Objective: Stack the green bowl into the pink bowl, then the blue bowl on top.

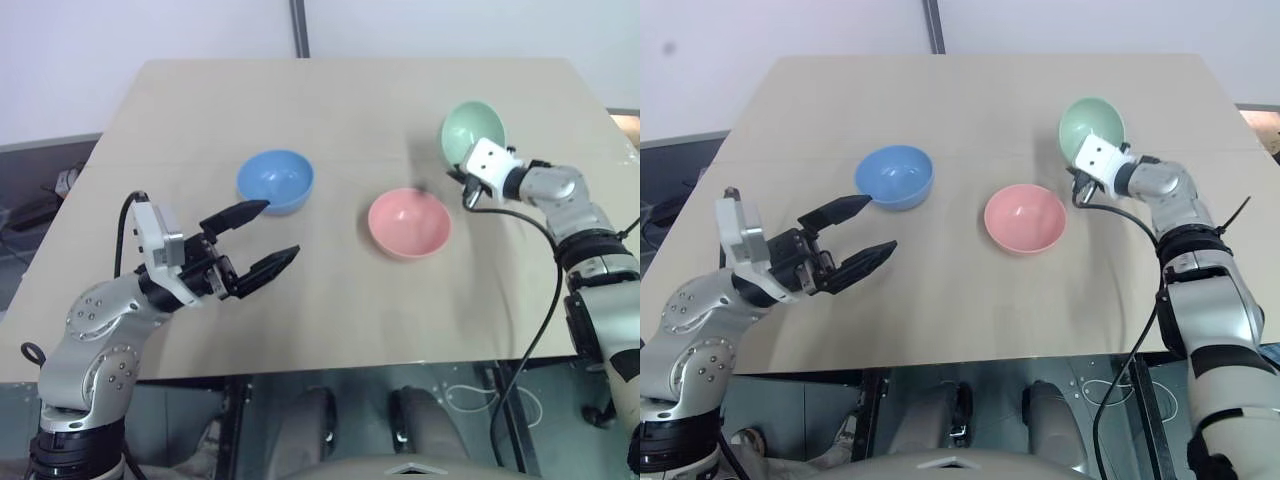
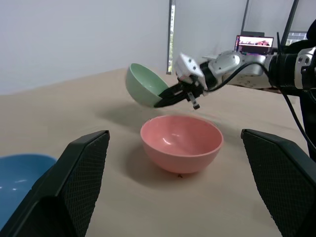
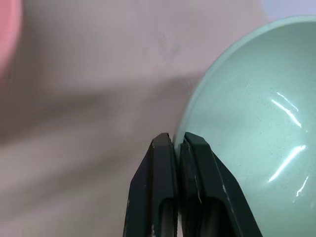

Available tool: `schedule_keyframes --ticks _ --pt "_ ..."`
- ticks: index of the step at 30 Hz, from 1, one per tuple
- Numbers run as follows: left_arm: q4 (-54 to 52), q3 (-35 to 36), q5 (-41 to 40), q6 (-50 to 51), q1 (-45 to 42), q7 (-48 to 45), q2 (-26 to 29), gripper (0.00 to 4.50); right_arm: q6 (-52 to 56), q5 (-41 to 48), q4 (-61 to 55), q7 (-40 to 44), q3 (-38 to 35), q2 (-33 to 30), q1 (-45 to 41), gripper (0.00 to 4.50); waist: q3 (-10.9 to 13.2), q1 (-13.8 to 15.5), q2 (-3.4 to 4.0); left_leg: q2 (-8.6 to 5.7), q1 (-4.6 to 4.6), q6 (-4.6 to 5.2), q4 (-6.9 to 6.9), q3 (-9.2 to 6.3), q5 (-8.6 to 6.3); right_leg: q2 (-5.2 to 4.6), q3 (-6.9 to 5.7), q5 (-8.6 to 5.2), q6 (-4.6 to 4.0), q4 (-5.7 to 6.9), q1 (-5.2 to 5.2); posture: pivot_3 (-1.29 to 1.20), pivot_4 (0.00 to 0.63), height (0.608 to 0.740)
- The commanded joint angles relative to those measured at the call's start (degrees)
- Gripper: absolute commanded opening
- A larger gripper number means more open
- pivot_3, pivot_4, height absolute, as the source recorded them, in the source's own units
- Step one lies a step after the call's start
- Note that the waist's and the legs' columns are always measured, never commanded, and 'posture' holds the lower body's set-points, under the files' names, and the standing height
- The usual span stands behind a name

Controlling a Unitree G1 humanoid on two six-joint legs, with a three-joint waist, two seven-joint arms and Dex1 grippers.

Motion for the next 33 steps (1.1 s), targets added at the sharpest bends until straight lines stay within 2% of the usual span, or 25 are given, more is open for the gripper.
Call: schedule_keyframes --ticks 1,4,6,7,8,9,12,14,16,17,20,24,30,31,32,33 --pt "0.94 0.09 3.37 -1.98 -0.73 2.37 -0.19 4.5 16.64 13.38 -31.22 9.65 -3.48 -3.44 8.74 0.07 -0.01 0.21 0.0 0.02 -0.02 0.0 -0.01 -0.05 0.0 0.0 0.0 0.0 0.0 -0.01 0.0 0.0 0.15 0.74" --pt "3.52 -1.36 8.08 -3.29 -2.56 5.25 -0.87 4.5 33.53 21.02 -54.13 11.08 -3.58 -6.76 17.89 0.07 -0.01 0.86 0.04 0.05 -0.07 0.02 -0.04 -0.18 -0.02 -0.03 -0.02 0.0 0.0 -0.05 0.01 0.0 0.15 0.74" --pt "5.67 -1.86 10.41 -3.81 -4.32 7.11 -1.19 4.5 40.48 23.31 -61.85 10.93 -2.89 -7.76 21.32 0.07 -0.02 1.52 0.04 0.03 -0.05 0.2 -0.03 -0.05 -0.12 -0.03 -0.01 0.0 0.01 -0.02 -0.01 0.0 0.15 0.74" --pt "6.49 -2.15 11.15 -3.92 -5.16 7.63 -1.29 4.5 41.86 22.84 -63.41 10.41 -2.36 -7.98 22.21 0.81 -0.02 1.63 0.04 0.0 -0.04 0.26 0.03 -0.17 -0.16 -0.12 -0.04 0.01 0.01 0.03 0.02 0.0 0.15 0.74" --pt "7.24 -2.38 11.55 -3.9 -6.2 8.23 -1.52 4.5 42.64 21.88 -64.23 9.6 -1.63 -7.91 23.28 0.85 -0.02 1.59 0.03 -0.04 -0.04 0.27 0.05 -0.22 -0.15 -0.16 -0.08 0.01 0.0 0.09 0.02 0.0 0.15 0.74" --pt "7.94 -2.62 11.92 -3.77 -7.2 8.73 -1.73 4.5 43.08 20.82 -64.77 8.98 -0.85 -8.01 24.14 1.15 -0.02 1.6 0.02 -0.05 -0.01 0.27 0.11 -0.24 -0.15 -0.16 -0.09 0.02 -0.01 0.15 0.04 0.0 0.15 0.74" --pt "10.06 -3.21 14.09 -4.22 -10.34 10.32 -2.22 4.5 44.01 18.96 -66.32 6.32 -0.91 -8.02 25.61 2.58 -0.05 1.72 -0.02 -0.07 0.03 0.26 0.2 -0.28 -0.15 -0.16 -0.14 0.02 -0.02 0.21 0.09 0.0 0.15 0.74" --pt "10.94 -4.04 16.78 -4.22 -12.27 12.68 -2.45 4.5 46.43 21.2 -68.3 5.12 -3.6 -8.02 25.93 3.49 -0.04 1.7 -0.01 -0.1 -0.01 0.23 0.22 -0.25 -0.13 -0.16 -0.14 0.02 -0.01 0.24 0.05 0.0 0.15 0.74" --pt "11.5 -5.73 21.08 -3.95 -13.19 15.37 -1.87 4.5 47.94 23.4 -69.87 4.23 -5.75 -7.83 26.34 3.49 -0.04 1.66 -0.01 -0.12 -0.04 0.05 0.21 -0.2 -0.02 -0.15 -0.18 0.02 -0.01 0.27 0.0 0.0 0.15 0.74" --pt "11.8 -7.73 26.03 -3.2 -14.21 18.42 -1.02 4.5 48.73 25.47 -71.42 3.6 -7.83 -7.43 27.28 3.49 -0.04 1.55 -0.01 -0.12 -0.04 0.04 0.22 -0.17 -0.02 -0.13 -0.19 0.02 -0.01 0.27 0.0 0.0 0.15 0.74" --pt "11.15 -12.77 34.09 2.78 -17.67 22.57 1.29 4.5 50.51 30.19 -76.07 0.98 -12.92 -5.84 30.3 3.49 -0.03 1.68 -0.04 -0.12 -0.05 0.11 0.21 -0.16 -0.06 0.0 -0.19 0.01 0.0 0.23 0.01 0.0 0.15 0.74" --pt "13.25 -23.98 45.33 5.53 -23.62 18.32 7.6 4.5 52.77 33.95 -82.53 -2.88 -16.33 -4.19 34.42 3.49 -0.02 2.05 -0.07 -0.12 -0.05 0.26 0.21 -0.18 -0.14 0.2 -0.22 0.01 0.0 0.32 0.01 0.0 0.15 0.74" --pt "22.86 -34.11 55.04 4.3 -32.46 16.58 6.39 4.5 53.7 34.06 -86.58 -7.26 -16.81 -4.62 38.35 3.49 -0.02 1.98 -0.07 -0.13 0.01 0.26 0.3 -0.11 -0.14 0.28 -0.17 0.0 0.01 0.46 0.0 0.0 0.15 0.74" --pt "24.43 -35.16 56.07 2.99 -33.28 16.39 6.01 3.98 53.82 34.1 -86.94 -7.89 -16.96 -4.71 38.58 3.57 -0.02 1.89 -0.07 -0.13 0.0 0.27 0.33 -0.11 -0.13 0.31 -0.18 0.0 0.01 0.49 0.0 0.0 0.15 0.74" --pt "25.81 -35.89 56.87 1.93 -33.94 16.39 5.57 3.66 54.03 34.26 -87.25 -8.36 -17.2 -4.84 38.76 3.57 -0.02 1.83 -0.07 -0.12 0.0 0.27 0.34 -0.1 -0.13 0.33 -0.16 0.0 0.01 0.49 -0.02 0.0 0.15 0.74" --pt "27.07 -36.5 57.66 0.72 -34.35 16.27 5.27 3.08 54.25 34.39 -87.57 -8.8 -17.46 -5.01 38.98 3.57 -0.02 1.82 -0.07 -0.12 0.0 0.27 0.36 -0.09 -0.13 0.33 -0.14 0.0 0.01 0.51 -0.01 0.0 0.15 0.74"
